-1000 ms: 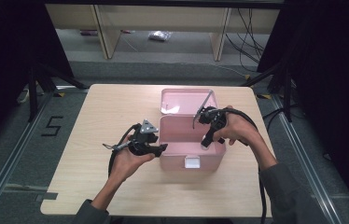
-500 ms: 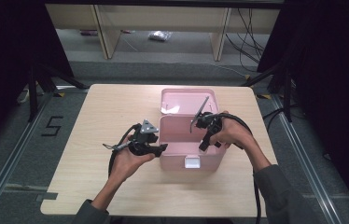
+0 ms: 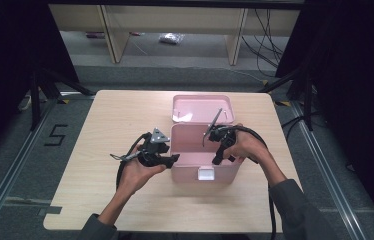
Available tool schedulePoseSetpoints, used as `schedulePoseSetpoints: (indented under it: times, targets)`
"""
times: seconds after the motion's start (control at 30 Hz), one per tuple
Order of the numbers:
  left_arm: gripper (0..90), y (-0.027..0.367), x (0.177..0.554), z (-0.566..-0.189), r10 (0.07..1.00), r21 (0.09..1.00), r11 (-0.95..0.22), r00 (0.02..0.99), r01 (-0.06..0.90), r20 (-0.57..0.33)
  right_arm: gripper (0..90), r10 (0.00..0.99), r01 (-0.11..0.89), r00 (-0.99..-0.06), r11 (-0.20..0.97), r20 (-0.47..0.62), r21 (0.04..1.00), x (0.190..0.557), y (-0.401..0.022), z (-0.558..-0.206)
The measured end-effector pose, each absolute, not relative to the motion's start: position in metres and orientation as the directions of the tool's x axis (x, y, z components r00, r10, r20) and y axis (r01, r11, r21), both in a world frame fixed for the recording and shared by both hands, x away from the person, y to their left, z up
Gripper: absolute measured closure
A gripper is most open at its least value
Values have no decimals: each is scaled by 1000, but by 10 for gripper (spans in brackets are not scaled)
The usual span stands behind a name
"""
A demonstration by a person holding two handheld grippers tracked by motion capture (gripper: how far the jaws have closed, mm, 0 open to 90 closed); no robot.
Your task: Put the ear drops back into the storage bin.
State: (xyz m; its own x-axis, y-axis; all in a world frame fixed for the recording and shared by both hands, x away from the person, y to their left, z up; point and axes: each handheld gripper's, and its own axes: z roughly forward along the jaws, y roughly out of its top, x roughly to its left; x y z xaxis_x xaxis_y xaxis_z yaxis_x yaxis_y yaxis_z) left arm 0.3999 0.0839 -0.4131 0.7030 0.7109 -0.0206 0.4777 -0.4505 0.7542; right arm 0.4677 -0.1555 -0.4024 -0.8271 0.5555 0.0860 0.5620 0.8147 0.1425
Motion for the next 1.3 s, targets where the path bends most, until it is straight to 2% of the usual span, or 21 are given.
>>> schedulePoseSetpoints:
  times: [0.4, 0.47, 0.57, 0.93, 1.03, 1.13, 1.3]
  targets:
    - [516, 84, 400, -413, 712, 754, -452, 702, 478, -19, 603, 569, 577, -817, 806, 98, 133, 467, -155, -412]
    - [516, 84, 400, -413, 711, 754, -451, 703, 478, -20, 603, 531, 538, -843, 831, 87, 142, 469, -156, -415]
    - [516, 84, 400, -413, 711, 754, -450, 702, 477, -20, 603, 568, 575, -818, 809, 93, 121, 467, -155, -417]
    - [516, 84, 400, -413, 710, 753, -453, 704, 477, -18, 598, 579, 589, -808, 798, 108, 124, 468, -159, -425]
    - [518, 84, 400, -413, 711, 753, -453, 703, 478, -18, 582, 577, 590, -808, 796, 124, 138, 468, -160, -423]
    - [519, 83, 400, -413, 712, 752, -454, 702, 477, -15, 502, 589, 599, -800, 785, 113, 158, 467, -160, -415]
    - [519, 84, 400, -413, 714, 754, -448, 700, 480, -21, 471, 567, 578, -815, 780, 122, 240, 466, -164, -393]
